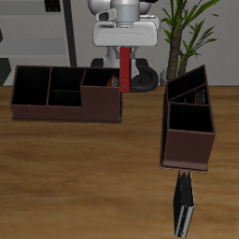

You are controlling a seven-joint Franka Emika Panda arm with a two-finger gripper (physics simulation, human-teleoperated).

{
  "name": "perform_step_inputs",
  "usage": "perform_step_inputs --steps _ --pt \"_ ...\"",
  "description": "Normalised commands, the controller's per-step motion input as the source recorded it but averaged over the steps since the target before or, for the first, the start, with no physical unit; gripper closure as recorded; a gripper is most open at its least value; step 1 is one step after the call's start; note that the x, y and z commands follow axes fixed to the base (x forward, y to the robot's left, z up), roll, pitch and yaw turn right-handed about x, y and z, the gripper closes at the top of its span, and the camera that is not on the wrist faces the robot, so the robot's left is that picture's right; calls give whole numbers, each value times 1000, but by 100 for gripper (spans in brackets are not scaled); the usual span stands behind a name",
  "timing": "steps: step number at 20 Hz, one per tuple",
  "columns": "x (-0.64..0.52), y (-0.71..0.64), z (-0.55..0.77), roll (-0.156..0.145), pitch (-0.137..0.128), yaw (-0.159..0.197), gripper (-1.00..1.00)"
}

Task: Place the orange book into the back desk caddy's right compartment and place the left red book into the left desk caddy's back compartment and place the right red book into the left desk caddy's left compartment

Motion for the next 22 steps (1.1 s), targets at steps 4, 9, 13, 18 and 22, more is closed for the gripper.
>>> perform_step_inputs --steps 4,9,13,18,22 --pt "-92 410 66 53 4 9 100" --pt "-2 359 161 36 -17 13 100" --pt "-138 254 66 24 8 -27 100" --pt "-156 424 143 49 -10 24 100" --pt "122 266 115 17 -5 17 100"
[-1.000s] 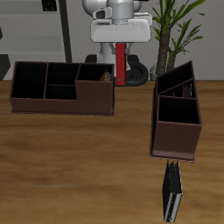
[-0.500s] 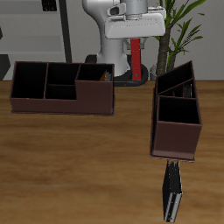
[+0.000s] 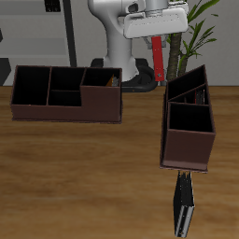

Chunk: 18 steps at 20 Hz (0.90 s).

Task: Place the orange book into the back desk caddy's right compartment and place the left red book into the left desk caddy's back compartment and place the right red book into the left desk caddy's left compartment

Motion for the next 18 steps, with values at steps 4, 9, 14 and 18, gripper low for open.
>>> perform_step_inputs --steps 4,9,14,18 --pt "191 190 146 -49 17 -37 100" --pt "-381 530 -89 72 31 -49 100" --pt "-582 309 -90 80 18 7 100" --pt "-358 87 23 52 -28 24 100"
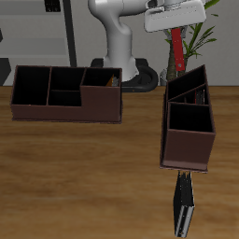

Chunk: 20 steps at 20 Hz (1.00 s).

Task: Place the orange book into the back desk caddy's right compartment and place the left red book into the left desk caddy's back compartment and place the right red book into the left desk caddy's left compartment

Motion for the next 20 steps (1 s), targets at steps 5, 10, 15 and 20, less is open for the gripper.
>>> perform_step_inputs --steps 5,10,15,20 --pt "-198 13 18 8 -3 -5 100" --pt "-42 -25 119 -10 -33 13 100" --pt "119 -68 -21 -46 25 -43 100" --pt "-67 54 -101 27 24 -16 100"
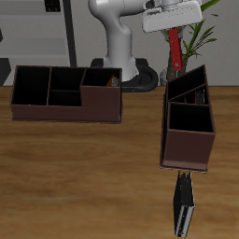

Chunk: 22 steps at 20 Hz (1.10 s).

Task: Place the orange book into the back desk caddy's right compartment and place the left red book into the left desk caddy's back compartment and place the right red book into the left desk caddy's left compartment

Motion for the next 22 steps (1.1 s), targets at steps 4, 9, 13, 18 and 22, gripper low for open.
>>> perform_step_inputs --steps 4,9,13,18,22 --pt "-220 29 -83 49 39 -47 100" --pt "-193 79 -130 49 39 -9 100" --pt "-178 123 -167 38 58 -33 100" --pt "-21 103 -176 13 55 -32 100" --pt "-44 137 -184 14 46 0 100"
